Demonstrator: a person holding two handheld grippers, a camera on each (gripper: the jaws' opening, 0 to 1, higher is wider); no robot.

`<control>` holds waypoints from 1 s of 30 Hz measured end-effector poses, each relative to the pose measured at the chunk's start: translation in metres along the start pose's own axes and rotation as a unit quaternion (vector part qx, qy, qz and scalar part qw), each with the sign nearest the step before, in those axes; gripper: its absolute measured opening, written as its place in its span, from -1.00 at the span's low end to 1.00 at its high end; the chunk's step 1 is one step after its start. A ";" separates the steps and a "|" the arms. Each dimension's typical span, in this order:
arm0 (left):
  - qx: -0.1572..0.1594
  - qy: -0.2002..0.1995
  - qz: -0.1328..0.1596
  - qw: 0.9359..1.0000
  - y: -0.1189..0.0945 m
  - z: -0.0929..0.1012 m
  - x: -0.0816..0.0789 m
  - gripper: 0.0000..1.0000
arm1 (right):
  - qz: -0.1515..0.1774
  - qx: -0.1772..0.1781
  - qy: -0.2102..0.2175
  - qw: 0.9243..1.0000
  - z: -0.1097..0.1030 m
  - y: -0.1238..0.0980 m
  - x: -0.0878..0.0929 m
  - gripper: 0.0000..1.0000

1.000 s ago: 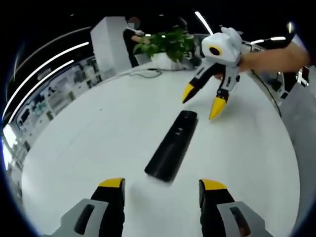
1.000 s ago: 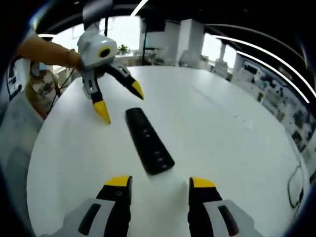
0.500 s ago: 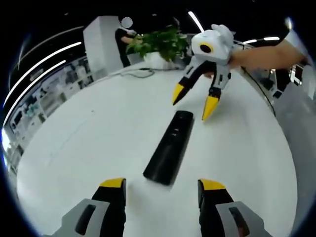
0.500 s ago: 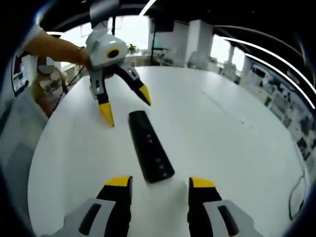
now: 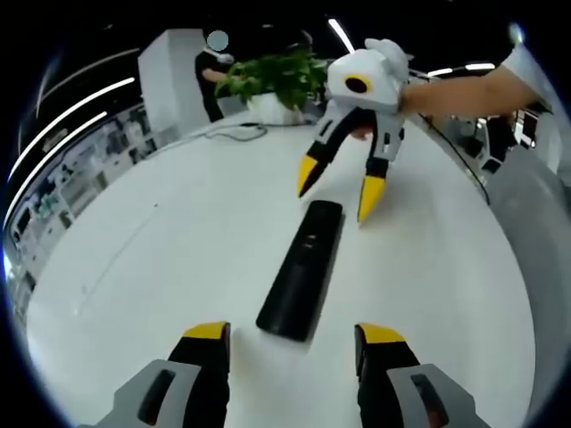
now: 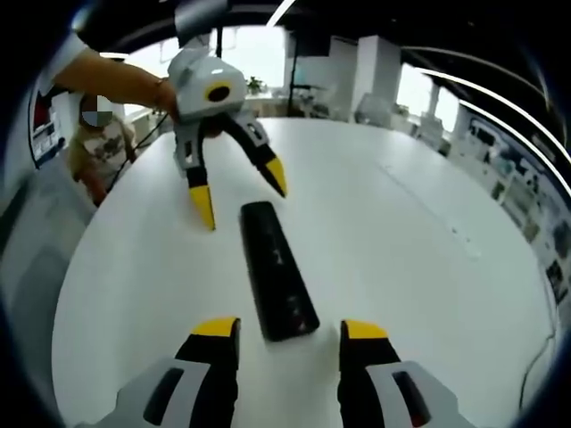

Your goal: Press the specified remote control buttons in sequence, fully releasing each button before pressing the next.

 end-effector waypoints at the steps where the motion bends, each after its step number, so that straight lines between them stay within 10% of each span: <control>1: 0.005 0.003 0.001 1.000 0.000 0.001 0.000 0.13 | -0.003 -0.004 -0.005 1.000 -0.001 0.001 0.000 -0.20; 30: 0.052 0.024 -0.012 0.998 0.011 0.006 -0.009 -0.06 | -0.052 -0.060 -0.055 0.995 0.000 0.014 -0.005 -0.34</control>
Point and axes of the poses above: the point that each gripper's makers call its tool centre point, and the gripper's own axes: y roughly forward along the fingers, z roughly to its right, x roughly out of its underside, the point moved 1 cm from there along -y, roughly backward along the fingers, and after that the axes turned 7 degrees about -x, right-handed, at the moved point
